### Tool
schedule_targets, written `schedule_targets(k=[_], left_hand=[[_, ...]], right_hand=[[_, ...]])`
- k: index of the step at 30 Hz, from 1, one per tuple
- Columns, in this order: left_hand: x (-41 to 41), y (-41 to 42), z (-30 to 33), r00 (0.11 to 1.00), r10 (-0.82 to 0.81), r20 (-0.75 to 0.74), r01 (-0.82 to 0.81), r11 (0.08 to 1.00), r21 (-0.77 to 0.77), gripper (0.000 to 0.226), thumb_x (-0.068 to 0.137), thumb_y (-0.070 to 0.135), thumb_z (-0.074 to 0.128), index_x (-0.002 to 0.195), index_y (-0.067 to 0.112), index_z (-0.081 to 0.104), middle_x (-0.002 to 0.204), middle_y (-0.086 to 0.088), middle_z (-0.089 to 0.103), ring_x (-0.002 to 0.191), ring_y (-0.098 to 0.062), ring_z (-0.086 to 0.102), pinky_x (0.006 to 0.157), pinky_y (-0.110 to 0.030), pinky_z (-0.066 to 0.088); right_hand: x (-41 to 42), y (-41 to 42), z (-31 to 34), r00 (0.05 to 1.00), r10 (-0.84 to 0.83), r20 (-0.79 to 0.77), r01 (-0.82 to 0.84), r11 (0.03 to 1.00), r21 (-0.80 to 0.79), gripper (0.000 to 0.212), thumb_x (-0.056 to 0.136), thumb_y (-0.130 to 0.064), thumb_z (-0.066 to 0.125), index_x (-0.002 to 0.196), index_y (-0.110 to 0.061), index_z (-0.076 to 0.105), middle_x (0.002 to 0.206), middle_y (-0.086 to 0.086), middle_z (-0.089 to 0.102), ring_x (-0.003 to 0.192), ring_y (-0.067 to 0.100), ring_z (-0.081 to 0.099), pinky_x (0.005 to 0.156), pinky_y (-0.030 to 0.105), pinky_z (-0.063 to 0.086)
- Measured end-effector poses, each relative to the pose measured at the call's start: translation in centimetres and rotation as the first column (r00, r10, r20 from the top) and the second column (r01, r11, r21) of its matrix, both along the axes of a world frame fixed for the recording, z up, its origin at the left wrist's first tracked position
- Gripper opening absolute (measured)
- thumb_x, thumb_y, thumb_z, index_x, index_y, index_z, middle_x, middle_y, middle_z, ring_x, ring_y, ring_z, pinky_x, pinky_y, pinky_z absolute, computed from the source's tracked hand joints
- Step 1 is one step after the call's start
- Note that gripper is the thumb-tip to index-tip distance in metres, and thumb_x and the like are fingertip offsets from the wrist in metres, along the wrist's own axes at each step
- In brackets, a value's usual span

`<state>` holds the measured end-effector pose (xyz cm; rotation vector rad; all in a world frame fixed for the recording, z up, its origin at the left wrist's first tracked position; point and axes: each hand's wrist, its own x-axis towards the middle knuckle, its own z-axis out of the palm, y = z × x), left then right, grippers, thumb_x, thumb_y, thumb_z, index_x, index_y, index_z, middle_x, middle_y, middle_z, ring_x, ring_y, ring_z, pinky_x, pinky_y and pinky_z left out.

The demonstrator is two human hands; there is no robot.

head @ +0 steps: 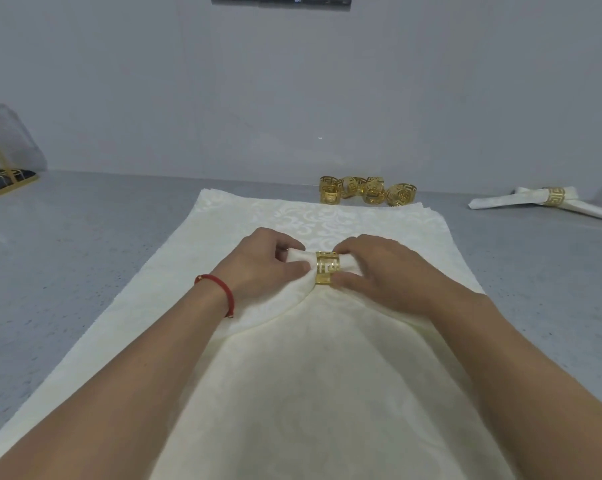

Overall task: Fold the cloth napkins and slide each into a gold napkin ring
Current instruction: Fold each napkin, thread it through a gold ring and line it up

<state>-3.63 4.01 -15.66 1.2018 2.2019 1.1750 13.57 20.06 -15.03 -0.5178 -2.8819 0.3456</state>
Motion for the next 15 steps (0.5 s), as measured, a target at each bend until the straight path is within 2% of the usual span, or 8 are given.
schedule_targets(k=[3, 7, 9, 12, 15], left_hand=[[-0.1, 0.0, -0.1, 0.999, 0.021, 0.032, -0.022, 0.999, 0.035, 0.030, 0.083, 0.034, 0.077, 0.111, 0.028, 0.069, 0.067, 0.010, 0.053, 0.054, -0.007, 0.052, 0.054, -0.022, 0.041], [-0.1, 0.0, 0.6, 0.996, 0.001, 0.094, -0.007, 0.998, 0.060, 0.029, 0.083, 0.030, 0.078, 0.111, 0.027, 0.070, 0.056, 0.014, 0.053, 0.047, -0.004, 0.049, 0.048, -0.016, 0.038], [0.1, -0.3, 0.9, 0.991, -0.008, 0.132, -0.004, 0.996, 0.089, 0.027, 0.083, 0.032, 0.078, 0.109, 0.030, 0.071, 0.063, 0.010, 0.062, 0.053, -0.005, 0.054, 0.053, -0.018, 0.043], [1.0, -0.5, 1.5, 0.972, -0.053, 0.230, 0.012, 0.984, 0.176, 0.019, 0.090, 0.037, 0.070, 0.106, 0.026, 0.072, 0.084, -0.003, 0.075, 0.069, -0.014, 0.064, 0.070, -0.033, 0.052], [1.7, -0.5, 1.9, 0.962, -0.075, 0.263, 0.019, 0.978, 0.210, 0.024, 0.099, 0.036, 0.057, 0.109, 0.019, 0.071, 0.096, -0.004, 0.076, 0.073, -0.015, 0.065, 0.069, -0.032, 0.051]], right_hand=[[-0.4, -0.1, 0.0, 0.992, 0.073, -0.100, -0.063, 0.993, 0.103, 0.056, 0.089, -0.059, 0.067, 0.137, -0.035, 0.053, 0.134, -0.013, 0.053, 0.124, 0.013, 0.048, 0.098, 0.038, 0.044], [-1.4, -0.9, -0.6, 0.985, 0.142, -0.096, -0.109, 0.953, 0.282, 0.044, 0.088, -0.045, 0.068, 0.129, -0.033, 0.058, 0.119, -0.011, 0.060, 0.111, 0.015, 0.050, 0.084, 0.031, 0.033], [-1.7, -1.1, -0.2, 0.986, 0.131, -0.107, -0.094, 0.949, 0.302, 0.039, 0.088, -0.043, 0.068, 0.124, -0.031, 0.063, 0.114, -0.009, 0.065, 0.108, 0.017, 0.054, 0.085, 0.033, 0.038], [-0.9, -0.2, 1.3, 0.988, 0.107, -0.112, -0.070, 0.954, 0.293, 0.035, 0.087, -0.042, 0.072, 0.119, -0.030, 0.066, 0.113, -0.007, 0.068, 0.107, 0.020, 0.058, 0.089, 0.041, 0.046], [0.9, 1.7, 2.8, 0.989, 0.081, -0.121, -0.036, 0.942, 0.333, 0.035, 0.086, -0.035, 0.077, 0.120, -0.028, 0.067, 0.113, -0.006, 0.068, 0.108, 0.021, 0.059, 0.087, 0.041, 0.046]])
